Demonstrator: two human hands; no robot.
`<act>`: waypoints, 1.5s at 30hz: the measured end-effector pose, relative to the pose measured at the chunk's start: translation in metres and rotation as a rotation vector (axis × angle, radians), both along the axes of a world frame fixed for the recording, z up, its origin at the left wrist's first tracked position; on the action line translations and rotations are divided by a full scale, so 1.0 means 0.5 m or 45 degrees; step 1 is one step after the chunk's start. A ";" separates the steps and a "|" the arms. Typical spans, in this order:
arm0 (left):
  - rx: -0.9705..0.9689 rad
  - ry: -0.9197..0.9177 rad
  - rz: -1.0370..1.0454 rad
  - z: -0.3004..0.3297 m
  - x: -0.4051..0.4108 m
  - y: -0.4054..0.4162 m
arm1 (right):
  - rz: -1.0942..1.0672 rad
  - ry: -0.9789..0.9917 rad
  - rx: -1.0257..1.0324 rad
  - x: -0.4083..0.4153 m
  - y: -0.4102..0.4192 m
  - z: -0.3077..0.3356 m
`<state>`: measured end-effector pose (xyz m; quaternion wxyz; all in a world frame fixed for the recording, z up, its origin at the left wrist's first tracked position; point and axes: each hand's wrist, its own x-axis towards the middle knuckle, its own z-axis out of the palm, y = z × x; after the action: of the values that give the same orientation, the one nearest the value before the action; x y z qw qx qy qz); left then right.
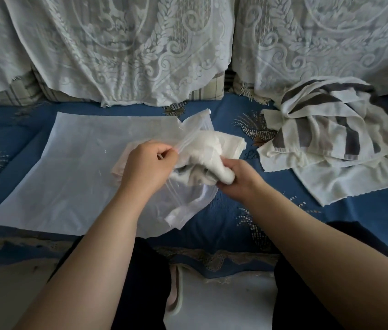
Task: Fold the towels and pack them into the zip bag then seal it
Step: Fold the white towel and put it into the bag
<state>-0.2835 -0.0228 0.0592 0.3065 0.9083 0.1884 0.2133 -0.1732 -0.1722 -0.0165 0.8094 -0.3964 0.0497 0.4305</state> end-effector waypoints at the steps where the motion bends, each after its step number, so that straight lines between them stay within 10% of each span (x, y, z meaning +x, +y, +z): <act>1: -0.040 -0.023 -0.001 -0.001 -0.001 0.002 | 0.021 -0.083 -0.079 -0.006 0.011 -0.012; 7: -0.217 -0.212 0.068 0.003 0.005 0.000 | 0.827 -0.703 -0.613 0.003 -0.014 0.008; 11: -0.534 -0.161 -0.041 -0.003 0.005 -0.043 | 0.522 -0.836 -0.735 -0.045 0.024 -0.017; 15: -0.805 -0.141 -0.013 -0.003 0.006 -0.075 | 0.592 -0.382 -0.492 -0.116 0.102 -0.047; 20: -0.826 -0.161 0.071 0.000 0.006 -0.058 | 0.906 -0.856 -0.976 -0.087 0.078 -0.017; 31: -1.126 -0.233 0.096 -0.005 0.025 -0.053 | 0.857 -0.211 -0.119 -0.090 0.103 -0.015; 39: -1.061 -0.264 0.090 -0.035 0.078 -0.068 | 0.422 -0.554 -0.817 0.055 -0.020 0.046; 45: -0.669 -0.099 -0.042 -0.074 0.139 -0.088 | -0.051 -1.367 -1.921 0.176 -0.166 0.025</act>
<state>-0.2140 -0.0667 0.0223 0.5423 0.7915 0.2107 0.1870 -0.0853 -0.2549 -0.0039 0.2589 -0.9637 -0.0580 0.0287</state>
